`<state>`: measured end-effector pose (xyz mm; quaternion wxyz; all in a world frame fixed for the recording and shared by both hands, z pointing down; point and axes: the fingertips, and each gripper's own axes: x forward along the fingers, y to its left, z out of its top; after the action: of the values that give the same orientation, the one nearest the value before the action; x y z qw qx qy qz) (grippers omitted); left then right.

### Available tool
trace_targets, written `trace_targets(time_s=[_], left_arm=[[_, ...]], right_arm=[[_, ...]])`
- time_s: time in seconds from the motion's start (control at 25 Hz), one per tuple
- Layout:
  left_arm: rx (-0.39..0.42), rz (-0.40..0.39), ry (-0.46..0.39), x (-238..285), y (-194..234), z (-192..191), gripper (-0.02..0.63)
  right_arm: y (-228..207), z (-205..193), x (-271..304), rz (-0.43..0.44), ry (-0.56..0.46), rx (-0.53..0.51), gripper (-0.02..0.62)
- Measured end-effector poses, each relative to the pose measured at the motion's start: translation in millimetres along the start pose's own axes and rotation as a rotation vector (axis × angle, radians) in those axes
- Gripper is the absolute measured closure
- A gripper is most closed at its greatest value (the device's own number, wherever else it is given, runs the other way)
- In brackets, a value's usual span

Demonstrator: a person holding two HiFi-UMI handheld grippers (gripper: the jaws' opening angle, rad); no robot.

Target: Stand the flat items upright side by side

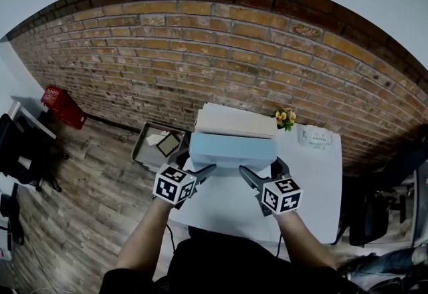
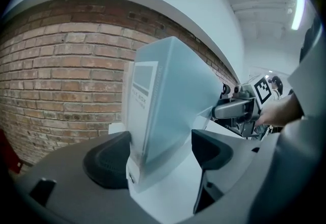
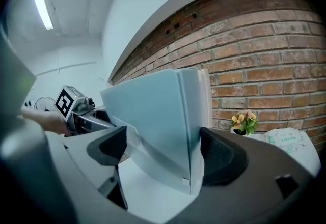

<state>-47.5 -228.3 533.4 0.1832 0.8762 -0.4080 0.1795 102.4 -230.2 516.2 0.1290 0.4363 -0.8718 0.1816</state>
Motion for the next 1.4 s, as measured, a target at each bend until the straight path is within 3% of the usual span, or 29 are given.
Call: trace_targets(time_s=[0.56,0.92,1.24,1.4], left_arm=[[0.035,-0.059,-0.018,18,7,1,0.218],[0.030,-0.056,-0.025,24,7,3,0.219],[0.076,-0.071,-0.010,19,7,3,0.219],[0.116,-0.099,0.035,18,11,-3,0.191]], right_arm=[[-11,2,1,-0.078,0.017,0.001,0.149],[-18,13,3,-0.085,-0.002,-0.006,0.149],[-30,1,-3,-0.005,0.064,-0.059,0.149],[-36,-4,-6,0.101,0.083,-0.058,0.128]])
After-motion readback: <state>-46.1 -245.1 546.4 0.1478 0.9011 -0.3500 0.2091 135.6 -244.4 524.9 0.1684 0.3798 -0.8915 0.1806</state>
